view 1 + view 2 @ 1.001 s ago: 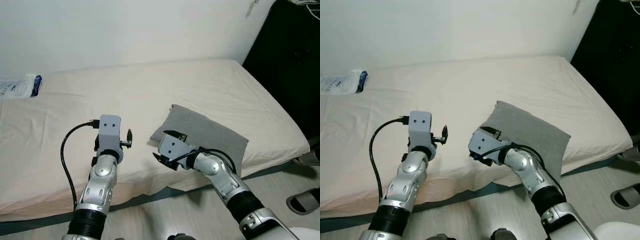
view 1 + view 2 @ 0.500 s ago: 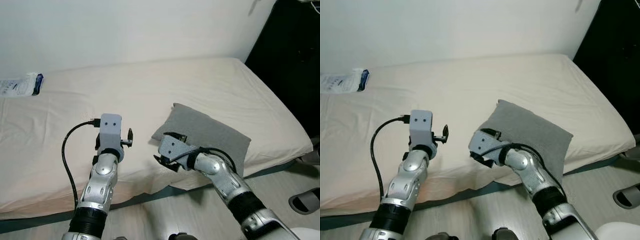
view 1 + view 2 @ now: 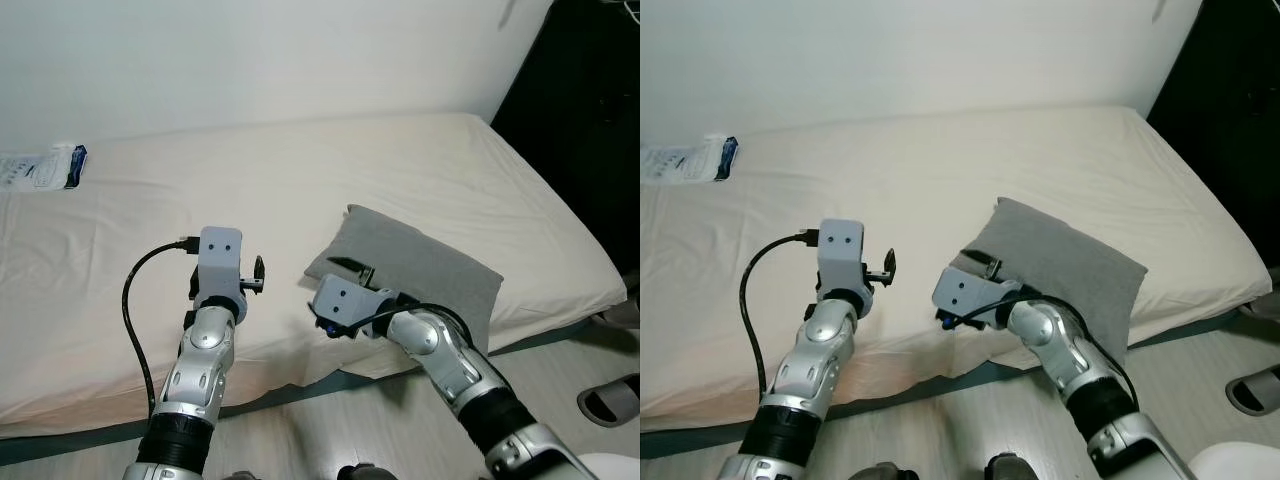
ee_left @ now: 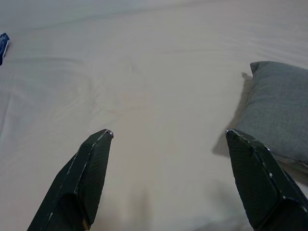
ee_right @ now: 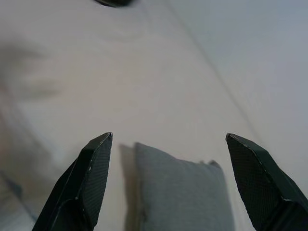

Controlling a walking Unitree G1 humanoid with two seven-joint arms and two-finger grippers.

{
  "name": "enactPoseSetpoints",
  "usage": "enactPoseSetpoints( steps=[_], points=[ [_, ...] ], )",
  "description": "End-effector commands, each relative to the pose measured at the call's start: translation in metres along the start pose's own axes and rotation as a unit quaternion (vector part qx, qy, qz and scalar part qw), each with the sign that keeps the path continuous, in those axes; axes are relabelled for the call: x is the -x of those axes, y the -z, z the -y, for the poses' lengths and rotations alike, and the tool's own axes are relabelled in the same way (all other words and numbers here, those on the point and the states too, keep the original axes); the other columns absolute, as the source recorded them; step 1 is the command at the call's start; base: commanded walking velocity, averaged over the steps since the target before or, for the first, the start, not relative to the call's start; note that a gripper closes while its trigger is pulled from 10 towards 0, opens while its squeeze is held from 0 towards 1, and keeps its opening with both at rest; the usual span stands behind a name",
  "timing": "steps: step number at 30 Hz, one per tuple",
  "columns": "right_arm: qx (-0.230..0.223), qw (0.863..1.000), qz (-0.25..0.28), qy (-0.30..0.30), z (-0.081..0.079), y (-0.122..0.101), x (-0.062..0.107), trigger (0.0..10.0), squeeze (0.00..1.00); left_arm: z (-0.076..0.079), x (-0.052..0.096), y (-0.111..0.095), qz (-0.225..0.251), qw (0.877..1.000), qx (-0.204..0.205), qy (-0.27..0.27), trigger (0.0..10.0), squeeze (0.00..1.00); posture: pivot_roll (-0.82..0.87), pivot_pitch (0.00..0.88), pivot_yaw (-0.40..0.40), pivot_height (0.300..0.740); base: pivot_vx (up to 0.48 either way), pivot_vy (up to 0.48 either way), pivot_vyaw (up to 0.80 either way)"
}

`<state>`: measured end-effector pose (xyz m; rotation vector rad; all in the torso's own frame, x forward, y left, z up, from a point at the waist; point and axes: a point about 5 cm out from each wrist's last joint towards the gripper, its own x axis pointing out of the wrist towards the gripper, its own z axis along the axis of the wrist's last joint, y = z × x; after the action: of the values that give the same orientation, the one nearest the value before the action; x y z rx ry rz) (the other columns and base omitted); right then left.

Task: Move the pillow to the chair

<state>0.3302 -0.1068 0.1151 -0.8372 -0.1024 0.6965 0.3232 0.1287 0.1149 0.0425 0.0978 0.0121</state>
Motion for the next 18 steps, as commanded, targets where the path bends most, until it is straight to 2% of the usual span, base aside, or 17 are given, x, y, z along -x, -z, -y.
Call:
enactPoseSetpoints(
  steps=[1, 4, 8, 18],
  points=[
    [-0.002, 1.0, -0.006, -0.005, -0.0024, 0.0033, 0.0025, 10.0, 0.0, -0.0009, -0.0003, 0.0053, -0.011, 1.0, -0.003, -0.001, 10.0, 0.0, -0.06, 0.183, 0.002, 0.74, 0.0, 0.0, 0.0],
    [0.014, 1.0, 0.004, -0.003, -0.0038, 0.0003, 0.003, 10.0, 0.0, -0.001, -0.0002, 0.0055, -0.012, 1.0, -0.003, -0.001, 10.0, 0.0, -0.07, 0.182, 0.005, 0.74, 0.0, 0.0, 0.0],
    [-0.045, 0.999, 0.003, -0.012, -0.006, 0.0049, 0.0008, 10.0, 0.0, -0.0015, 0.0002, 0.0067, -0.013, 1.0, -0.004, 0.001, 10.0, 0.0, -0.07, 0.182, 0.004, 0.74, 0.0, 0.0, 0.0],
    [-0.032, 0.999, 0.006, -0.007, -0.0055, 0.0047, -0.0003, 10.0, 0.0, -0.0003, 0.0001, 0.0062, -0.012, 1.0, -0.005, 0.002, 10.0, 0.0, -0.06, 0.181, 0.008, 0.74, 0.0, 0.0, 0.0]
  ],
)
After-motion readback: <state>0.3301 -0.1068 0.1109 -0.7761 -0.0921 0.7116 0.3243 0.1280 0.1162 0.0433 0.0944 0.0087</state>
